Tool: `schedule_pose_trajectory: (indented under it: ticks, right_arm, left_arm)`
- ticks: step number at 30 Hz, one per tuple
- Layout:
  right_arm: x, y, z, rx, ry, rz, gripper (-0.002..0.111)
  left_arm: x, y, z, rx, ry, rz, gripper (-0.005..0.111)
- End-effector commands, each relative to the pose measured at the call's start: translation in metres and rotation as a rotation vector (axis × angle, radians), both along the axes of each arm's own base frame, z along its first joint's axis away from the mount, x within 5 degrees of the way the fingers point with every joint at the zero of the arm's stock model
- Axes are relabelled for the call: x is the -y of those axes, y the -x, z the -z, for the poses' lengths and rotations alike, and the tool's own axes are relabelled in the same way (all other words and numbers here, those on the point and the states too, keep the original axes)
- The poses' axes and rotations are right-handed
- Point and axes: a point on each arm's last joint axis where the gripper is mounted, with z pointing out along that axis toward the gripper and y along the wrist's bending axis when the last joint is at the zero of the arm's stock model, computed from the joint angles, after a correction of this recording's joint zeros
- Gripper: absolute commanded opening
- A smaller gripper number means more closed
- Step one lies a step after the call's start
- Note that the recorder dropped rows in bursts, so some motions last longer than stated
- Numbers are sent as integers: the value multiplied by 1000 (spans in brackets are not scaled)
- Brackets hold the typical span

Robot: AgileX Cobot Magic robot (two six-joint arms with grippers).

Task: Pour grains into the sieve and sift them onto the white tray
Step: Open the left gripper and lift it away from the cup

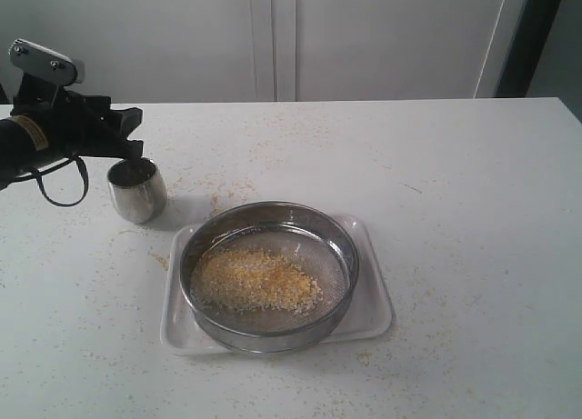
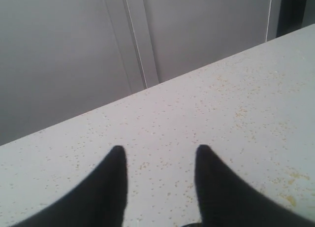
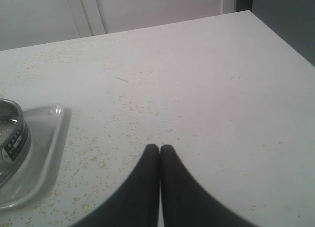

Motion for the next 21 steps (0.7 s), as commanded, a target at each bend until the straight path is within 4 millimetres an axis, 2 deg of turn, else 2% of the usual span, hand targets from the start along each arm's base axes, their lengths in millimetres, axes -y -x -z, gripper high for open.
schedule_pose_trajectory:
  ticks: [1,3,4,9,12,21]
  right_arm:
    - [0,0,0,13,2,4,0]
    - [0,0,0,13,2,4,0]
    - [0,0,0,13,2,4,0]
    - [0,0,0,13,2,4,0]
    - [0,0,0,13,2,4,0]
    - [0,0,0,13,2,4,0]
  left_arm:
    - [-2,3,-5,-18,-36,-8,19]
    - [-3,3,-4,-35,-49,-14,4]
    - [-3,3,-3,-42,-58,-12,0]
    - [-5,8,-2,-161,7,-54,0]
    - [-8,13,-6,-215,-30,-71,0]
    - [-32,35,-32,-338,-130,-288,0]
